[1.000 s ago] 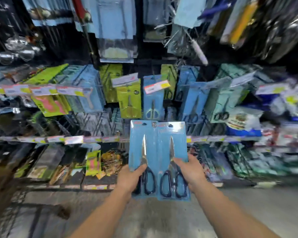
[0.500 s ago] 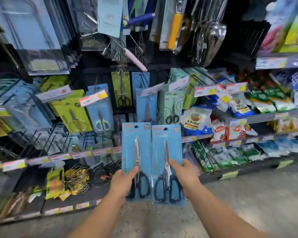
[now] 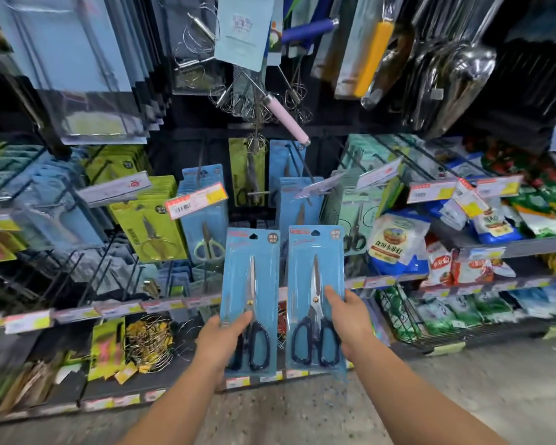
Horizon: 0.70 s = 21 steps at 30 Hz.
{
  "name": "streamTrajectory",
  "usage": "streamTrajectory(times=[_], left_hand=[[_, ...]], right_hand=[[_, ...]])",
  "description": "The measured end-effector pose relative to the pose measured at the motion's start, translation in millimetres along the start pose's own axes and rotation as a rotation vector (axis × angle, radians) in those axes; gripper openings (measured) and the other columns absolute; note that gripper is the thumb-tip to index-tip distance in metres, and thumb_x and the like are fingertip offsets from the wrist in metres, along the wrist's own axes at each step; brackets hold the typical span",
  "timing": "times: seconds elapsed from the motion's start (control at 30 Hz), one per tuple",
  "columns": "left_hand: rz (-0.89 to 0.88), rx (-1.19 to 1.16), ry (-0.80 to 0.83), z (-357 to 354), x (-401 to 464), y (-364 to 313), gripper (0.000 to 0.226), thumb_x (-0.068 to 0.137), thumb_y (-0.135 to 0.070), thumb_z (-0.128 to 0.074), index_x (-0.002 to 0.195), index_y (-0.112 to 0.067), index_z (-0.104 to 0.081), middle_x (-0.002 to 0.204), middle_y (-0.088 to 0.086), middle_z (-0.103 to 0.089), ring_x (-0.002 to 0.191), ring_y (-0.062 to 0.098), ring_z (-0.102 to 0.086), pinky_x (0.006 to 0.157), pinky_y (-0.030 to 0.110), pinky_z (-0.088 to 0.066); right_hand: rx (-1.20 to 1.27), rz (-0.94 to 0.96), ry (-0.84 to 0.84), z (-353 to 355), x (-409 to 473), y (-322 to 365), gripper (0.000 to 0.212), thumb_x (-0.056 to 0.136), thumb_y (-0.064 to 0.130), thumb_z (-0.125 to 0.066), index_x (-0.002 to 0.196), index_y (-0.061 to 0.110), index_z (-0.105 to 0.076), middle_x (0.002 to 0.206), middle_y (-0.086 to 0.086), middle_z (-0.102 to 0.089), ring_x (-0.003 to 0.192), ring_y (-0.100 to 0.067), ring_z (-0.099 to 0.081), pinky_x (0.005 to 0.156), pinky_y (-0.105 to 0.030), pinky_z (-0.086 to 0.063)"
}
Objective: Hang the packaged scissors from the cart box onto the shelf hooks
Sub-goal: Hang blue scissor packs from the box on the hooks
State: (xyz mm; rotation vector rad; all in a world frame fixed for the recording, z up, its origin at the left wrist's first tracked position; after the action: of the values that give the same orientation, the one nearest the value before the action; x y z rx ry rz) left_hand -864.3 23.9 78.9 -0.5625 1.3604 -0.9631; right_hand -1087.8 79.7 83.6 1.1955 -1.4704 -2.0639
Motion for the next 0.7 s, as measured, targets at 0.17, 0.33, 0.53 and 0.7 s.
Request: streamTrajectory(times=[0.17, 0.33, 0.53, 0.7], left_hand=[[-0.033, -0.055, 0.021, 2.2, 21.6, -12.0, 0.036, 0.087, -0.046, -0.069, 0.109, -0.019, -0.059, 0.114, 0.002, -0.062, 0.103, 0.023, -0.053, 0.098, 0.041, -0.041], [-0.018, -0.084, 0.059, -5.6, 31.8, -21.1, 0.064, 0.088, -0.047, -0.067, 0.136, -0.009, -0.050, 0.140, 0.009, -0.054, 0.130, 0.031, -0.047, 0.109, 0.046, -0.035], [0.021, -0.095, 0.038, -15.0, 31.4, -32.0, 0.061, 0.091, -0.041, -0.065, 0.138, -0.005, -0.048, 0.143, 0.013, -0.051, 0.132, 0.033, -0.045, 0.111, 0.048, -0.033], [0.018, -0.110, -0.001, -22.3, 38.8, -27.5, 0.080, 0.084, -0.053, -0.068, 0.142, -0.005, -0.044, 0.147, 0.012, -0.048, 0.133, 0.033, -0.045, 0.112, 0.052, -0.032]], right_hand=[[0.028, -0.032, -0.008, -12.7, 15.0, 13.1, 0.069, 0.098, 0.042, -0.053, 0.153, 0.009, -0.028, 0.157, -0.007, -0.034, 0.142, -0.029, -0.035, 0.115, -0.043, -0.031], [0.071, -0.017, -0.022, -18.6, 26.8, 18.6, 0.071, 0.096, 0.046, -0.055, 0.153, 0.011, -0.029, 0.155, -0.004, -0.036, 0.140, -0.028, -0.037, 0.114, -0.044, -0.033], [0.057, -0.004, -0.020, -18.9, 45.1, 32.7, 0.071, 0.097, 0.043, -0.054, 0.153, 0.010, -0.026, 0.157, -0.006, -0.033, 0.141, -0.027, -0.035, 0.113, -0.042, -0.031], [0.044, -0.007, -0.014, -17.8, 62.7, 34.3, 0.070, 0.091, 0.051, -0.057, 0.147, 0.011, -0.041, 0.148, -0.005, -0.048, 0.133, -0.027, -0.047, 0.111, -0.049, -0.038]])
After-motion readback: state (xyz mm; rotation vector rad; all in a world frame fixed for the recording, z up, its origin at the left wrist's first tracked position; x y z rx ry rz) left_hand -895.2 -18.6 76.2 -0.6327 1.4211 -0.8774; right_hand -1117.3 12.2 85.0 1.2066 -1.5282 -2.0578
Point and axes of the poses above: each hand's wrist, its own x-axis towards the middle knuckle, its own z-axis out of the back of the hand, y = z × x, the point moved 3 cm from there along x, towards the middle knuckle
